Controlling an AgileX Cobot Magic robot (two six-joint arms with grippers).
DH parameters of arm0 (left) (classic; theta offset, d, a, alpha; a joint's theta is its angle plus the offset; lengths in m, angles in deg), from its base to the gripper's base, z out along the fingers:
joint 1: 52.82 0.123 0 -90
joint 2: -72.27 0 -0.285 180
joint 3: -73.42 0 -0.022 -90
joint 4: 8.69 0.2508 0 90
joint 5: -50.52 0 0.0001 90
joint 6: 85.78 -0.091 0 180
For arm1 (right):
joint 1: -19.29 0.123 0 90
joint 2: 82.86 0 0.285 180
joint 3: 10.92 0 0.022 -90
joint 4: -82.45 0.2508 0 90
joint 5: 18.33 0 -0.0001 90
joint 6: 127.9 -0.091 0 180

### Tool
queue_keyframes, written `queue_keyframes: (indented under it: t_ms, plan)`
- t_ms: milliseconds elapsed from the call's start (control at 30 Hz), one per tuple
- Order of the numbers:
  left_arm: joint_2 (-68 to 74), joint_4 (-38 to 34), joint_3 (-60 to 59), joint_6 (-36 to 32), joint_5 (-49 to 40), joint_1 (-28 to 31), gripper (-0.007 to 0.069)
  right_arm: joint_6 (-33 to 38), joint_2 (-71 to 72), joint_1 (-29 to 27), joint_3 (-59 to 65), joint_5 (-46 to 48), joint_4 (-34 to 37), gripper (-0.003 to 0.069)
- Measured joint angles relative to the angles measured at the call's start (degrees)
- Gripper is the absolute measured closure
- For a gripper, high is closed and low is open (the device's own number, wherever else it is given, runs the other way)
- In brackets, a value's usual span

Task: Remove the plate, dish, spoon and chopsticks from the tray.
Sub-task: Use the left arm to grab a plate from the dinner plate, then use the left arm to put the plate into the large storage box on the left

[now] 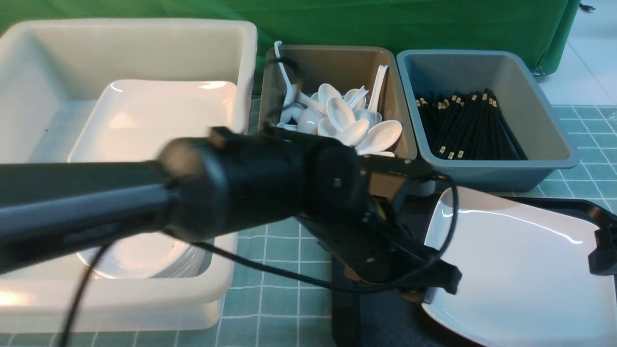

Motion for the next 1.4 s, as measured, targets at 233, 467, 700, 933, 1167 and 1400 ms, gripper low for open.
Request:
queue_keyframes:
  t_ms: [233, 467, 700, 933, 1167, 1400]
  plan:
    - [9.37, -0.24, 6.22, 0.87, -0.01, 0.00, 0.0006, -0.26, 7.34, 1.45, 0.00, 0.66, 0.07, 0.0209]
    - [13.67, -3.68, 8.92, 1.43, 2.44, 0.00, 0.0144, -0.26, 7.75, 1.46, 0.00, 0.88, 0.07, 0.0208]
    - [15.63, -6.07, 9.55, 1.90, 3.86, 0.05, 0.0431, 0.26, 7.75, 1.46, 0.00, 0.37, 0.00, 0.0209]
    - [16.46, -9.08, 9.98, 2.84, 4.90, 0.13, 0.0518, 1.82, 7.75, 1.51, 0.00, -0.88, -0.05, 0.0209]
    - [14.30, -6.66, 9.66, 2.14, 1.50, 0.19, 0.0519, 2.97, 7.75, 1.51, 0.00, -1.07, -0.05, 0.0209]
    - [7.57, -4.19, 9.38, 0.35, -1.06, 1.57, 0.0577, 3.06, 7.75, 1.51, 0.00, -1.76, -0.11, 0.0209]
